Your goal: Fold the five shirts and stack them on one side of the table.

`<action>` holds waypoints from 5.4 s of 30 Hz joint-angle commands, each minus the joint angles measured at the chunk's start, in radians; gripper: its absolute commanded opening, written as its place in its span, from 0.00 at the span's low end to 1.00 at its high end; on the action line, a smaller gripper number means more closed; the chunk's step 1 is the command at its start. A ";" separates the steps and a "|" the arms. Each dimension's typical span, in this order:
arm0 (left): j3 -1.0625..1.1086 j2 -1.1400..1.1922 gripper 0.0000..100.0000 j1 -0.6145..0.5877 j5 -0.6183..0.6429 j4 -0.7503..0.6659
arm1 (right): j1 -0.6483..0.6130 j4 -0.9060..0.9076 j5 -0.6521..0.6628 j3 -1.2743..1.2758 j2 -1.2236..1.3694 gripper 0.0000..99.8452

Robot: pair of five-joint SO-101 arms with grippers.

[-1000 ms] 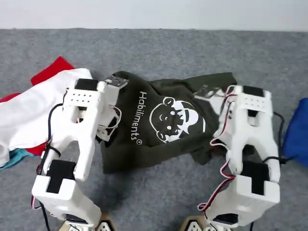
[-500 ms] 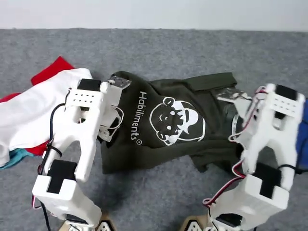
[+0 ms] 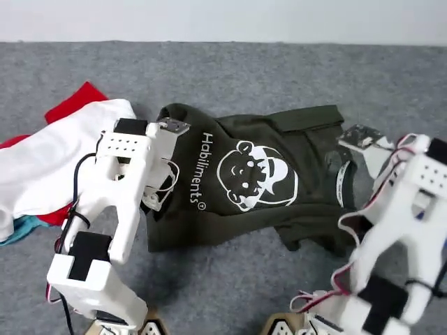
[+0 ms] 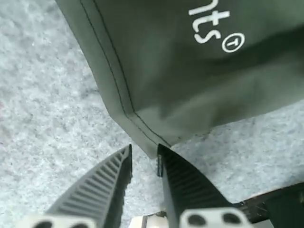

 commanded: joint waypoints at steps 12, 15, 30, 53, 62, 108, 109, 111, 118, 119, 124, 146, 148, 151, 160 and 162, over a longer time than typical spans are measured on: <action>-0.002 -0.005 0.09 0.008 0.011 0.023 | 0.022 -0.239 0.000 0.626 -0.286 0.23; -0.002 -0.005 0.09 0.008 0.011 0.025 | 0.013 -0.312 -0.029 0.643 -0.216 0.23; -0.002 -0.005 0.09 0.008 0.011 0.023 | -0.199 -0.424 -0.204 0.322 0.160 0.23; 0.053 -0.101 0.03 0.249 0.000 0.032 | -0.228 -0.444 -0.305 0.086 0.317 0.01; 0.099 0.089 0.15 0.292 0.060 0.029 | -0.225 -0.447 -0.301 -0.051 0.326 0.01; -0.518 0.491 0.09 -0.043 0.462 0.034 | -0.242 -0.417 -0.276 -0.101 0.325 0.01; -0.518 0.473 0.09 -0.044 0.462 0.034 | -0.242 -0.417 -0.276 -0.101 0.325 0.01; -0.518 0.436 0.09 -0.043 0.462 0.034 | -0.243 -0.421 -0.276 -0.101 0.325 0.01; -0.516 0.272 0.09 -0.035 0.463 0.028 | -0.243 -0.426 -0.276 -0.101 0.325 0.01; -0.515 0.258 0.09 -0.035 0.463 0.028 | -0.243 -0.426 -0.276 -0.101 0.325 0.01; -0.516 0.250 0.09 -0.037 0.463 0.029 | -0.243 -0.427 -0.276 -0.103 0.325 0.01; -0.631 0.330 0.14 0.071 0.468 0.028 | -0.243 -0.426 -0.241 -0.103 0.325 0.01; -0.630 0.356 0.17 0.063 0.473 0.032 | -0.243 -0.426 -0.241 -0.103 0.325 0.01; -0.627 0.359 0.19 0.051 0.505 0.034 | -0.243 -0.426 -0.241 -0.103 0.325 0.01; -0.650 0.264 0.19 -0.035 0.767 0.029 | -0.243 -0.427 -0.239 -0.103 0.325 0.01; -0.661 0.242 0.18 -0.049 0.872 0.029 | -0.245 -0.429 -0.239 -0.103 0.325 0.01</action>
